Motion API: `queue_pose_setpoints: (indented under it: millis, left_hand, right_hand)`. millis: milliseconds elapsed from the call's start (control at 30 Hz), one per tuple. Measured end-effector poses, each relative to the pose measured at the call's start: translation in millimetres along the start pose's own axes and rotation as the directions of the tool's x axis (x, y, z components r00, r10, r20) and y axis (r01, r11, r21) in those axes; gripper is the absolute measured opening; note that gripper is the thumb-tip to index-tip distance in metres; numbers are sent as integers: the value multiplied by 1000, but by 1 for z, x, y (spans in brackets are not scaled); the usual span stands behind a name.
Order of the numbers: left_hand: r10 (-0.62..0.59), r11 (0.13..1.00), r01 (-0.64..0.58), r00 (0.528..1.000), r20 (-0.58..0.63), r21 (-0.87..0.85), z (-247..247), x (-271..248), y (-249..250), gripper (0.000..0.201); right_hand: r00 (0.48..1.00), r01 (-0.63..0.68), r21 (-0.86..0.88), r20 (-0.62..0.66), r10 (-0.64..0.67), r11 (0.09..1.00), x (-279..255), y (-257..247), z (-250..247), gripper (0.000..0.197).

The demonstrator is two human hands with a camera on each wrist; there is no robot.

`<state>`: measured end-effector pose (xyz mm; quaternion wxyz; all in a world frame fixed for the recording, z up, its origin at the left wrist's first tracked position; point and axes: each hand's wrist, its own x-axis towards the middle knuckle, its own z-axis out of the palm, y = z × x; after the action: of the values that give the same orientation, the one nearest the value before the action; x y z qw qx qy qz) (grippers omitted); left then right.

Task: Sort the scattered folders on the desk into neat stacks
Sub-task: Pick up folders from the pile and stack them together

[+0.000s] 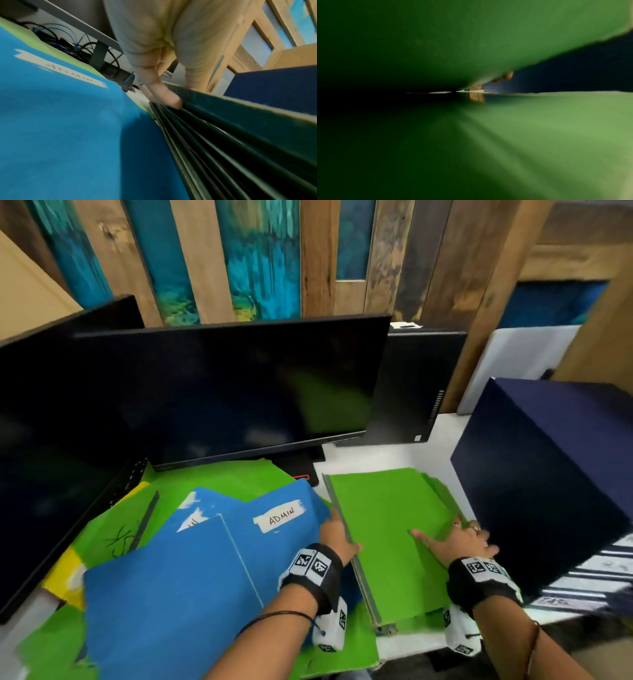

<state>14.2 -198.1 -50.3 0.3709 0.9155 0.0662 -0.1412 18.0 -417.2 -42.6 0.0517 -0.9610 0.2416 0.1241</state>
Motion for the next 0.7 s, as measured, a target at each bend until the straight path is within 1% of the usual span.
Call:
queue_pose_setpoints:
  millis: [67, 133, 167, 233, 300, 333, 400, 433, 500, 567, 600, 633, 700]
  left_hand:
    - [13, 998, -16, 999, 48, 66, 9, 1, 5, 93]
    - [9, 992, -21, 995, 98, 123, 14, 1, 7, 98]
    - [5, 990, -23, 992, 127, 139, 14, 0, 6, 100]
    - [-2, 988, -26, 983, 182, 153, 7, 0, 2, 106]
    - [5, 988, -42, 970, 244, 147, -7, 1, -6, 109]
    - [15, 989, -56, 961, 275, 140, -15, 2, -10, 108]
    - [43, 988, -90, 943, 329, 128, -23, 3, -17, 105]
    - [57, 985, -107, 941, 333, 133, -22, 2, -18, 105]
    - [63, 981, -114, 953, 297, 157, -8, -1, -14, 111]
    - [61, 980, -105, 966, 250, 168, 13, -5, -8, 116]
    - [78, 974, -127, 965, 250, 187, 21, -5, -7, 113]
    - [103, 958, -168, 958, 269, 231, 26, -6, -6, 106]
    - [160, 892, -281, 929, 334, 354, 28, -2, -7, 85]
  right_hand:
    - [999, -15, -22, 37, 16, 1000, 4, 6, 0, 107]
    - [997, -25, -8, 73, 26, 1000, 7, 9, 1, 100]
    - [997, -22, -5, 74, 22, 1000, 7, 9, 1, 95]
    - [1000, 16, -46, 22, -15, 999, 6, 6, -1, 85]
    - [993, 106, -110, -36, -111, 988, 6, 1, -6, 68]
    - [984, 169, -127, -38, -175, 977, 7, 0, -8, 58]
    - [960, 281, -130, 37, -278, 951, 9, -3, -10, 41]
    - [946, 323, -135, 82, -314, 937, 10, -4, -10, 38]
    - [915, 395, -154, 159, -372, 906, 10, -3, -6, 41]
    - [879, 446, -162, 268, -395, 880, 9, 1, -2, 57]
    - [855, 458, -147, 343, -389, 877, 9, 4, -1, 68]
    - [828, 461, -121, 416, -376, 879, 7, 7, -2, 77]
    - [777, 456, -57, 513, -366, 888, 4, 14, -4, 84]
